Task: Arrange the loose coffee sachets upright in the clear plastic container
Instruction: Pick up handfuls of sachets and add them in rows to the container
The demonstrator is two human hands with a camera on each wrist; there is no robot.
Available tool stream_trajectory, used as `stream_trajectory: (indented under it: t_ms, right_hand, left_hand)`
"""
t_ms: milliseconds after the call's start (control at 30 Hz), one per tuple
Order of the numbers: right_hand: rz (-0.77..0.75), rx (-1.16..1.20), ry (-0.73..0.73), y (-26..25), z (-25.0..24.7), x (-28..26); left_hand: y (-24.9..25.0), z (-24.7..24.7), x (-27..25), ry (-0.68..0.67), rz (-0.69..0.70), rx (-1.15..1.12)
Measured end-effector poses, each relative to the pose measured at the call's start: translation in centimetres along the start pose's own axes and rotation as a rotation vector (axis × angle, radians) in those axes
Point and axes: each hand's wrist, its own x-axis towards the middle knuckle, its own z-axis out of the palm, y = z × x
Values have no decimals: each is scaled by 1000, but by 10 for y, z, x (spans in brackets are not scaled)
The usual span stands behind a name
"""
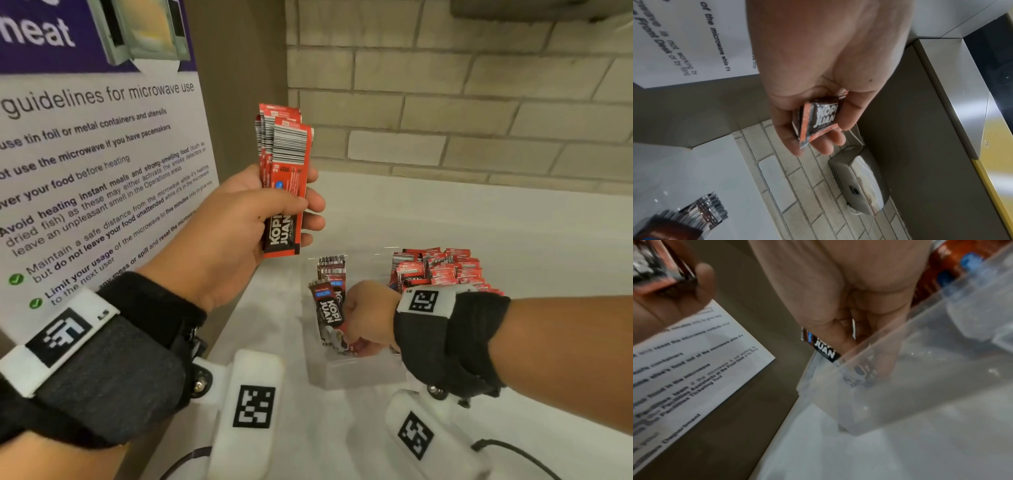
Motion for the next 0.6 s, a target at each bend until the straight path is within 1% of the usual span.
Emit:
stream_trajectory:
  t_ms: [167,400,467,600]
  right_hand:
    - [58,124,-20,5,5,18]
    - [75,92,-39,9,8,20]
    - [94,92,-70,6,9,21]
    - [81,29,-122,-1,11,21]
  left_hand:
    - [-2,0,1,11,-10,17]
    - [0,0,1,11,32,-10]
    - [-1,0,1,10,27,-12]
    - [-1,0,0,-6,16,-10]
